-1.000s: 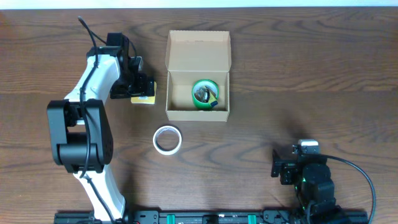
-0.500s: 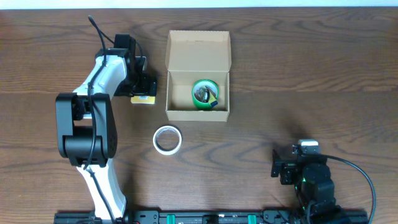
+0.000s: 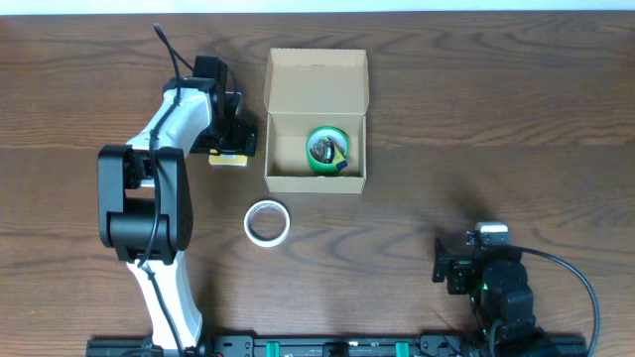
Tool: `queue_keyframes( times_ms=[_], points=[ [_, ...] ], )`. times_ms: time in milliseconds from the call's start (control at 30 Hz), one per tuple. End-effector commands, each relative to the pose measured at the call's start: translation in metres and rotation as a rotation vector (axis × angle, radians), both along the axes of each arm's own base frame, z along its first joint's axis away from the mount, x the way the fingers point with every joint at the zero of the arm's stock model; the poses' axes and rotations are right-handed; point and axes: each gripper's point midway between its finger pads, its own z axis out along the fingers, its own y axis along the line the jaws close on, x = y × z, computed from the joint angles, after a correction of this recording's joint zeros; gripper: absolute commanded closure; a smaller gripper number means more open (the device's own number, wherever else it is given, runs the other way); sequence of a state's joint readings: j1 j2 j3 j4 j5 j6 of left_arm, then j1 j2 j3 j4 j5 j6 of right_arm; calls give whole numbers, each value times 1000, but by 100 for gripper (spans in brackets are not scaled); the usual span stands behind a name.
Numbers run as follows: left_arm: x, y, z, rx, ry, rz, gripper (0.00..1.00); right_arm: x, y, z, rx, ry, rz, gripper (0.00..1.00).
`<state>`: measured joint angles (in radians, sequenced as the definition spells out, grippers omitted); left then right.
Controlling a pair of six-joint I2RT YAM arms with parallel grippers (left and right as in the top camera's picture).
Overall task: Pack container
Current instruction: 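Reach the left gripper to the yellow spiral notepad and grasp it, then lift the notepad over the box and drop it in with the left gripper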
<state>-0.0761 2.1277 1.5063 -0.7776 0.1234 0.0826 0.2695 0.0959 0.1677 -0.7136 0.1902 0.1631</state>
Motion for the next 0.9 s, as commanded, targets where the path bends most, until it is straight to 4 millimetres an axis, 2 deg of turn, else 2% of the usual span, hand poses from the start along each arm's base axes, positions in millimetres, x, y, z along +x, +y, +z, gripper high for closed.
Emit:
queue_keyframes(
  times_ms=[0, 67, 100, 200, 333, 400, 500, 800, 867],
  points=[
    [0, -1, -12, 3, 27, -8, 4, 0, -1, -1, -12, -1, 1, 1],
    [0, -1, -12, 2, 29, 3, 0, 0, -1, -1, -12, -2, 1, 1],
    [0, 0, -12, 2, 30, 8, 8, 0, -1, -1, -11, -2, 2, 1],
    [-1, 0, -13, 1, 32, 18, 21, 0, -1, -1, -11, -2, 2, 1],
    [-3, -1, -13, 1, 42, 18, 37, 0, -1, -1, -12, -2, 1, 1],
    [-3, -1, -13, 1, 42, 19, 40, 0, -1, -1, -12, -2, 1, 1],
    [-1, 0, -12, -1, 35, 45, 52, 0, -1, -1, -12, -2, 1, 1],
    [14, -1, 28, -8, -82, 45, 61, 0, -1, -1, -12, -2, 1, 1],
    [18, 2, 43, 3, -122, 47, 62, 0, -1, -1, -11, -2, 2, 1]
  ],
)
